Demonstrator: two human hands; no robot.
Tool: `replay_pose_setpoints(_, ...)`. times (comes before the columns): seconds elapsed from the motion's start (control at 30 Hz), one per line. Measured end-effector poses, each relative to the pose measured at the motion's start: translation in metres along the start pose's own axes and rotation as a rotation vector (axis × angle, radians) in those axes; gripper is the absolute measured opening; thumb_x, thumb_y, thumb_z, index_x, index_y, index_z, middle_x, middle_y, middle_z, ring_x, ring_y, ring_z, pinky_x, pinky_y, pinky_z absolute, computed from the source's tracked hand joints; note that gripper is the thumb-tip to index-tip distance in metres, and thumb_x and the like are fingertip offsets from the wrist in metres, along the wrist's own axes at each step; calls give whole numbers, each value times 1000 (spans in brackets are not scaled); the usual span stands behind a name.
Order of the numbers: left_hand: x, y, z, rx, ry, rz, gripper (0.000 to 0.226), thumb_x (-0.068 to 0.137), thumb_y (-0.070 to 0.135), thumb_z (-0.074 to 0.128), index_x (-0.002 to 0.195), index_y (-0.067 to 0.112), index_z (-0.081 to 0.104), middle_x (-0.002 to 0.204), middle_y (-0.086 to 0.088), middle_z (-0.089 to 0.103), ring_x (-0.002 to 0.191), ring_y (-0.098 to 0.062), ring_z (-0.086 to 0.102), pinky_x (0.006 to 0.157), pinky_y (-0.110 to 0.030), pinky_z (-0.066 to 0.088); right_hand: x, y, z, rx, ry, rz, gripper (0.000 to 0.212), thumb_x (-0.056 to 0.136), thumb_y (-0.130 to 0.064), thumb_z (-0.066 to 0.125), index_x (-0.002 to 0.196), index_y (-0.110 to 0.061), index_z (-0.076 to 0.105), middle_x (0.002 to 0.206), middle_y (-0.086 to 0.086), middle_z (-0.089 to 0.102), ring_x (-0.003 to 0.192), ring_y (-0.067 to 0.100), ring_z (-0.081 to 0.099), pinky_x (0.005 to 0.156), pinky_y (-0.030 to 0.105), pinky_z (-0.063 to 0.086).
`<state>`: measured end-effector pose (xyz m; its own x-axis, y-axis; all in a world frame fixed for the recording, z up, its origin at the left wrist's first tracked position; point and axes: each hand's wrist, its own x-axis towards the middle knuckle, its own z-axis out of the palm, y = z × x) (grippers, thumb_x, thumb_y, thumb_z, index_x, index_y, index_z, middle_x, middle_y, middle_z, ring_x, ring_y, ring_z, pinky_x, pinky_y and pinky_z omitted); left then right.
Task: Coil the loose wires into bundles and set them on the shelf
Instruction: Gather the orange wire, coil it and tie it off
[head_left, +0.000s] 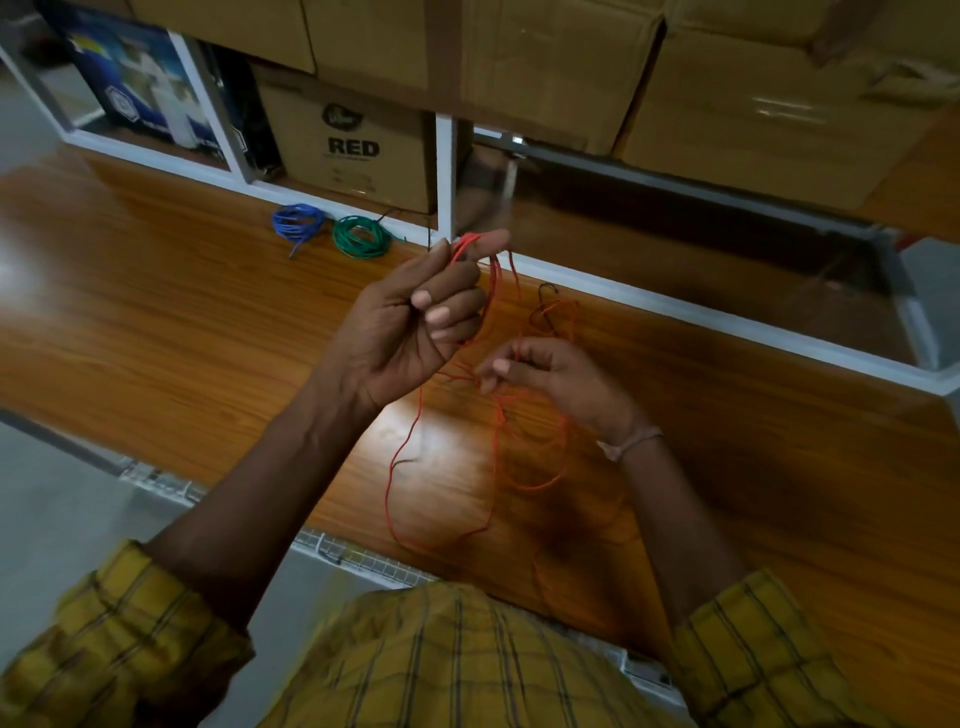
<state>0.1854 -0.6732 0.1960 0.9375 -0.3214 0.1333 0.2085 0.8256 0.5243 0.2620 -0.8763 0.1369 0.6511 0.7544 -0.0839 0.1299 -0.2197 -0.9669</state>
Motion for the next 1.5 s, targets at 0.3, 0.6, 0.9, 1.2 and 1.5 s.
replay_pose_setpoints(0.3, 18, -14, 3, 258, 149, 282, 30, 115, 6, 32, 127, -7, 55, 105, -16, 58, 139, -42, 57, 120, -61, 39, -1, 3, 49, -520, -68, -29, 20, 104, -11, 51, 123, -15, 59, 82, -5, 55, 69, 8, 52, 63, 24, 40)
replay_pose_setpoints(0.6, 15, -9, -40, 2150, 338, 342, 58, 107, 9, 45, 160, 0, 22, 102, -11, 69, 83, -25, 67, 62, -31, 50, -20, -14, 11, -819, 156, -38, 35, 89, -10, 69, 117, -32, 66, 79, -25, 37, 79, 3, 42, 78, 32, 45)
replay_pose_setpoints(0.9, -6, -3, -26, 1478, 237, -324, 32, 114, 18, 42, 113, -9, 59, 76, -5, 58, 57, -12, 50, 53, -24, 40, -1, -11, -22, -422, 531, -91, 29, 82, 4, 65, 93, -23, 64, 86, -7, 57, 68, 3, 47, 57, 15, 38)
replay_pose_setpoints(1.2, -9, -7, -10, 293, -93, -213, 43, 112, 13, 29, 138, -15, 49, 66, 3, 31, 43, -7, 11, 44, -21, 22, 16, 5, -10, -145, 386, -123, 25, 93, 4, 63, 94, -21, 65, 77, -23, 57, 69, -3, 46, 66, 16, 38)
replay_pose_setpoints(1.5, 10, 13, -3, -228, 53, 355, 39, 109, 6, 36, 138, -14, 52, 81, -4, 61, 60, -11, 56, 61, -23, 47, -5, 41, 10, 280, 310, 43, 29, 90, -35, 75, 82, -11, 62, 59, -3, 39, 42, 7, 28, 39, 22, 22)
